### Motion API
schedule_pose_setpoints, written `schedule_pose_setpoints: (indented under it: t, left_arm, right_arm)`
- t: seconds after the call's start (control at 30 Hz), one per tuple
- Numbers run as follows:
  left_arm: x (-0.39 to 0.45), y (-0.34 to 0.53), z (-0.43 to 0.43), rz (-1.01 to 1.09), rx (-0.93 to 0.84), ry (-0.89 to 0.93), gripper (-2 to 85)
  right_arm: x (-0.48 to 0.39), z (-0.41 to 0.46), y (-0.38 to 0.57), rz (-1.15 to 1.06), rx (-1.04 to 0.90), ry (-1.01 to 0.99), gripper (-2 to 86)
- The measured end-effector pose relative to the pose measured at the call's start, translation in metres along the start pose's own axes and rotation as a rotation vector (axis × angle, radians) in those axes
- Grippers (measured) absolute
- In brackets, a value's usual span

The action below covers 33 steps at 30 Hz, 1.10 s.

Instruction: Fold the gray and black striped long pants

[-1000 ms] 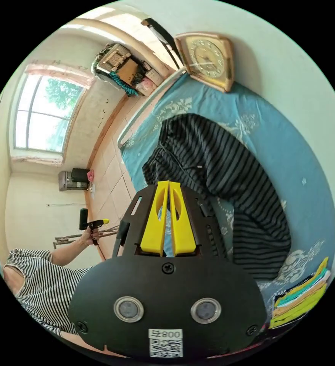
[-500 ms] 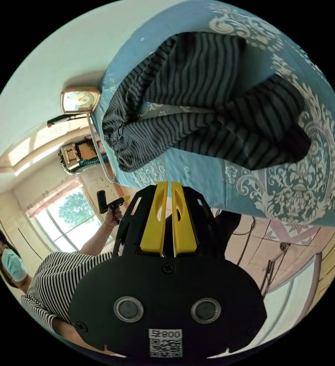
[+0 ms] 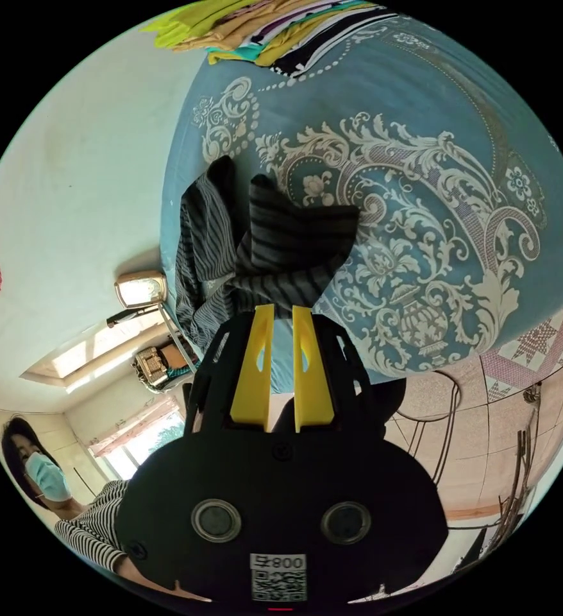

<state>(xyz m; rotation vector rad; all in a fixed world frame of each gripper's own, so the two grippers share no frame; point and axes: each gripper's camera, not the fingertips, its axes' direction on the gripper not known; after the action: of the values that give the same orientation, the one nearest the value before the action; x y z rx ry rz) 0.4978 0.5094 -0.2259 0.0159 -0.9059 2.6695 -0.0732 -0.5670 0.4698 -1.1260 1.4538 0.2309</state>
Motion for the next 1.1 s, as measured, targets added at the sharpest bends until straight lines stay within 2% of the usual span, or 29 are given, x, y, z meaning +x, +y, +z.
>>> schedule_pose_setpoints:
  t: [0.27,0.43,0.73,0.93,1.1]
  left_arm:
    - [-0.086,0.02,0.001,-0.174,0.281,0.193,9.0]
    - [-0.134,0.044,0.009,-0.261,0.398,0.287,8.3]
    - [-0.194,0.097,0.019,-0.216,0.624,0.554,7.2]
    - [-0.212,0.129,0.017,-0.187,0.704,0.594,4.3]
    - [-0.208,0.186,-0.006,-0.146,0.775,0.613,3.5]
  right_arm:
    - [0.125,-0.029,-0.021,0.034,0.11,-0.069,6.9]
    - [0.175,-0.025,-0.017,-0.013,0.107,-0.091,7.7]
    - [0.243,-0.026,0.007,-0.132,0.147,-0.167,7.0]
    - [0.284,-0.034,0.024,-0.202,0.163,-0.222,3.8]
    - [0.309,-0.076,0.08,-0.192,0.277,-0.324,2.8]
